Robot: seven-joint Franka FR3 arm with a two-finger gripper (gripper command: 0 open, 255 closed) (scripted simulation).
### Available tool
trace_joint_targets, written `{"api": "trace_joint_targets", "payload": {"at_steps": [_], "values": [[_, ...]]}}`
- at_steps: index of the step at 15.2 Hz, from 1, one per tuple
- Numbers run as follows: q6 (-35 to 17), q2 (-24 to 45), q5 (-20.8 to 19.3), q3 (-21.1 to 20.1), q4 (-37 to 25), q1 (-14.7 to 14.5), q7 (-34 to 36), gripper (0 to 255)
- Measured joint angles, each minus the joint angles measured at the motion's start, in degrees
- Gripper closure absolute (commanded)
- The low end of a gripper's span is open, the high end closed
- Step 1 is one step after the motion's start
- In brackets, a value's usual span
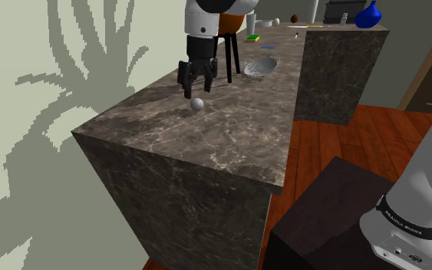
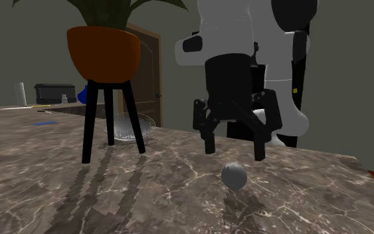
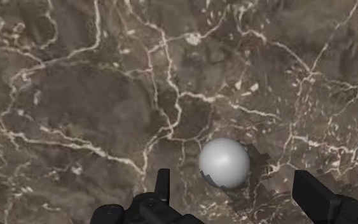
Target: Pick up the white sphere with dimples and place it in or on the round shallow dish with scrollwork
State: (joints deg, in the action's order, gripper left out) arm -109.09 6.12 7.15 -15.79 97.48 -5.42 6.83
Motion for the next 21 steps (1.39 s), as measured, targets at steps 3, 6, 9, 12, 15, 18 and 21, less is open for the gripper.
{"api": "trace_joint_targets", "payload": {"at_steps": [3,6,9,12,15,18,21], "values": [[-1.99,0.85,-0.18,-0.13,1.10,-0.23,0.13,0],[-3.67,0.86,-0.14,-0.24,2.74,-0.37,0.16,0],[-3.90,1.04,-0.18,-0.25,2.77,-0.40,0.18,0],[-3.92,1.06,-0.19,-0.24,2.77,-0.39,0.17,0],[-3.92,1.06,-0.19,-0.24,2.77,-0.39,0.17,255],[-3.92,1.05,-0.19,-0.24,2.77,-0.39,0.18,255],[-3.92,1.05,-0.19,-0.24,2.76,-0.39,0.18,255]]}}
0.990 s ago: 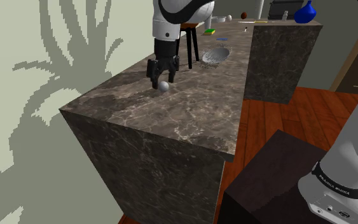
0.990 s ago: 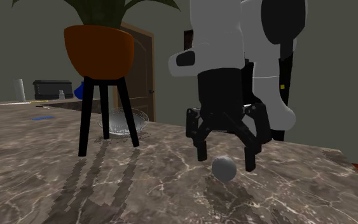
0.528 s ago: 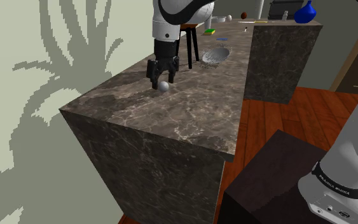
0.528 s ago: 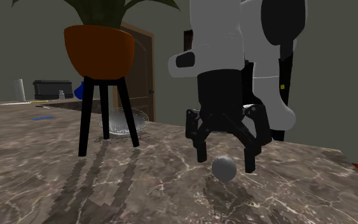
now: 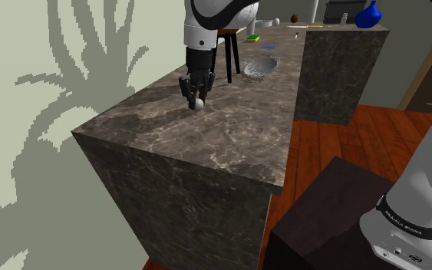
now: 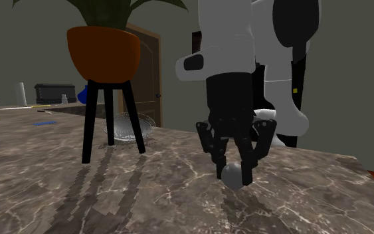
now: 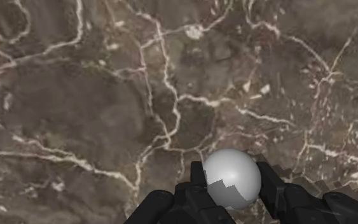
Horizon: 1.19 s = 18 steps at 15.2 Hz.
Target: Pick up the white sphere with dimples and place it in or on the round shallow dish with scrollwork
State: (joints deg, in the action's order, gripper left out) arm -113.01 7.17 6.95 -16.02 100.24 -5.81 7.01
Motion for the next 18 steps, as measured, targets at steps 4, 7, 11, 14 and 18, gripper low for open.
{"api": "trace_joint_targets", "payload": {"at_steps": [4,7,11,14,18], "values": [[0.90,-0.14,0.01,0.02,-0.76,0.04,0.04,255],[2.83,-0.31,-0.04,0.00,-2.55,0.02,0.32,255],[6.01,-0.33,-0.17,-0.02,-5.75,-0.01,0.77,255],[8.20,-0.27,-0.27,-0.03,-8.01,-0.03,1.07,255],[11.27,-0.03,-0.41,-0.04,-11.35,-0.05,1.47,255]]}}
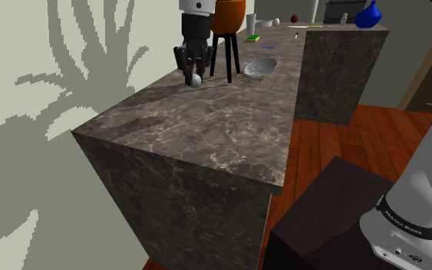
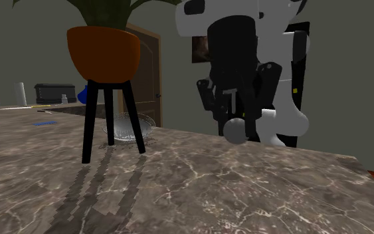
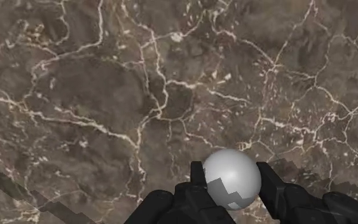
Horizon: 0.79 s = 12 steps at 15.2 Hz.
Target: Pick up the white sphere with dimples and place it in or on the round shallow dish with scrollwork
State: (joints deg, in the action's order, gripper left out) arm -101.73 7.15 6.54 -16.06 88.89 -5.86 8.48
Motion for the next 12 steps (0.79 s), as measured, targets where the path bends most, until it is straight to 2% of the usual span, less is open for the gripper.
{"api": "trace_joint_targets", "payload": {"at_steps": [7,12], "values": [[5.86,1.39,-0.53,-0.09,-7.28,-0.23,0.95,255],[7.43,-0.12,0.67,2.15,-6.60,3.13,-4.36,255]]}}
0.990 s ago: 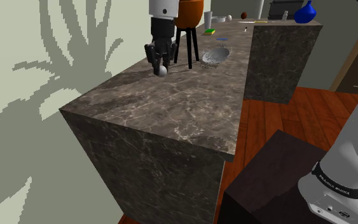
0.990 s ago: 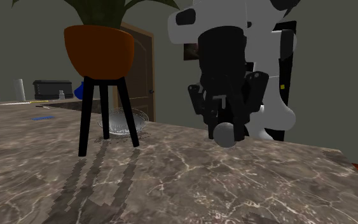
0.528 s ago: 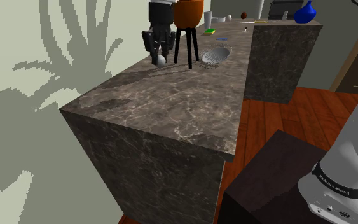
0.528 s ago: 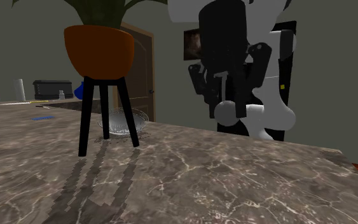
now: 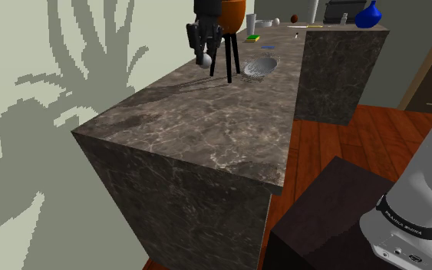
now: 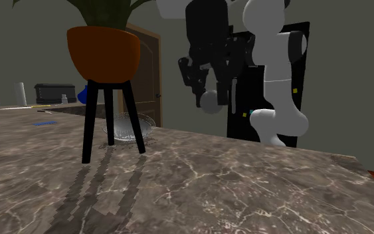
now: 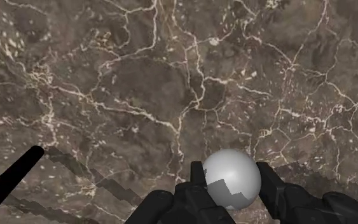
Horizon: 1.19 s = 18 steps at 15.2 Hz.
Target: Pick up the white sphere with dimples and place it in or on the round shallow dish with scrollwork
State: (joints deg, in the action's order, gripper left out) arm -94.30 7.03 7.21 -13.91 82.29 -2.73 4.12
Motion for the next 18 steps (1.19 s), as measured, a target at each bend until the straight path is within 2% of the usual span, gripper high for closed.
{"api": "trace_joint_targets", "payload": {"at_steps": [5,7,12,18], "values": [[0.54,-1.88,1.26,2.88,2.30,3.93,-6.72,255],[1.75,-0.46,1.24,3.97,0.03,5.26,-9.03,255],[3.15,0.20,1.91,6.97,-0.86,9.23,-15.87,255],[6.22,4.01,2.26,9.90,-6.55,13.43,-22.60,255]]}}
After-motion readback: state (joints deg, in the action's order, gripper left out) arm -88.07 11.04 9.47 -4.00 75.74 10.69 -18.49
